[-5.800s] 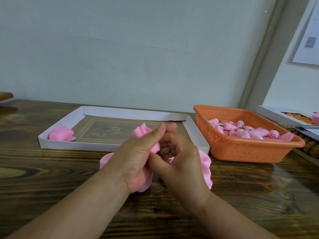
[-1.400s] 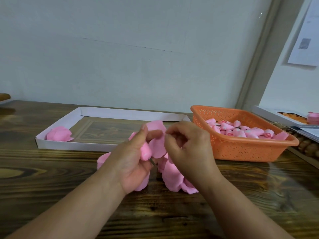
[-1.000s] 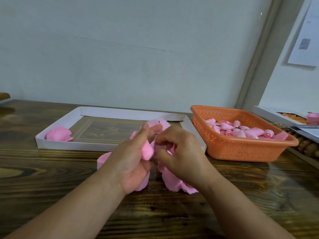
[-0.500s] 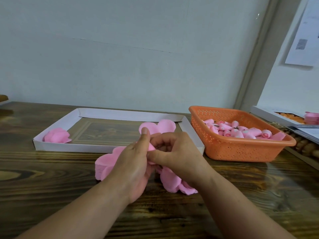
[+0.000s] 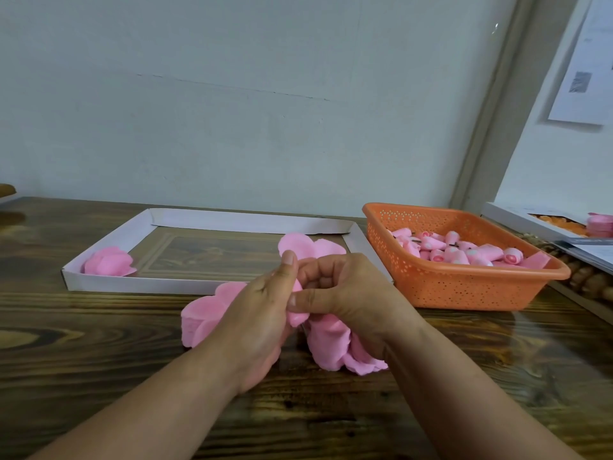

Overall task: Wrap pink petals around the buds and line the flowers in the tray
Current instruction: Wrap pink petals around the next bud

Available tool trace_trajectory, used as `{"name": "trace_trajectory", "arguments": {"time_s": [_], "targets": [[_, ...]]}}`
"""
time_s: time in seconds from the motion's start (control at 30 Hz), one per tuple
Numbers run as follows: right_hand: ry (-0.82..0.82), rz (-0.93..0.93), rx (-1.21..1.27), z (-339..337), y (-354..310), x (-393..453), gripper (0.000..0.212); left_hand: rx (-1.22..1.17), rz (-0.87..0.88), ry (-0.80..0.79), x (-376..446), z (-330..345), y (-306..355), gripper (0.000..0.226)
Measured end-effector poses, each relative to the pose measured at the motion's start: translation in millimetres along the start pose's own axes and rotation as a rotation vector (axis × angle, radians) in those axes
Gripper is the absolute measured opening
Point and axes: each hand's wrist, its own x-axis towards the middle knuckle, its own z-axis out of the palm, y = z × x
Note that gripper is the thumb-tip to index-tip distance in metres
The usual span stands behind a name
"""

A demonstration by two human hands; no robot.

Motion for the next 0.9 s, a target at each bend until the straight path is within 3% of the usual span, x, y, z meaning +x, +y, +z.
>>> {"name": "trace_trajectory", "arguments": {"time_s": [0.33,0.5,0.67,0.73,0.83,0.9], "targets": [[-0.066,0.022,0.108,-1.0,0.5,-2.2,0.015,0.021,0.01,-0.03,-0.5,-0.6,0.3,0.047],[0.004,-0.036,0.117,4.9,0.5,-2.6,0.008,0.048,0.018,0.019,1.7,-3.4,-1.8,0.046],[0.069,-0.128,0.133,7.5,-3.6,-3.8,0.014,-0.03,-0.034,-0.029,6.4,-6.1,6.9,0.085],[0.141,-0.177,0.229,-1.4,-6.7,-1.7,0.018,-0.019,0.013,0.082,8.9,-8.5,10.2,0.071],[0.271,-0.186,0.333,-11.8,-5.6,3.1,0.009,0.016,0.006,0.301,9.2,-10.5,10.8,0.026],[0.301,-0.164,0.369,-10.3,-1.4,5.1,0.01,-0.001,-0.032,0.356,9.6,-11.5,10.7,0.016]]}}
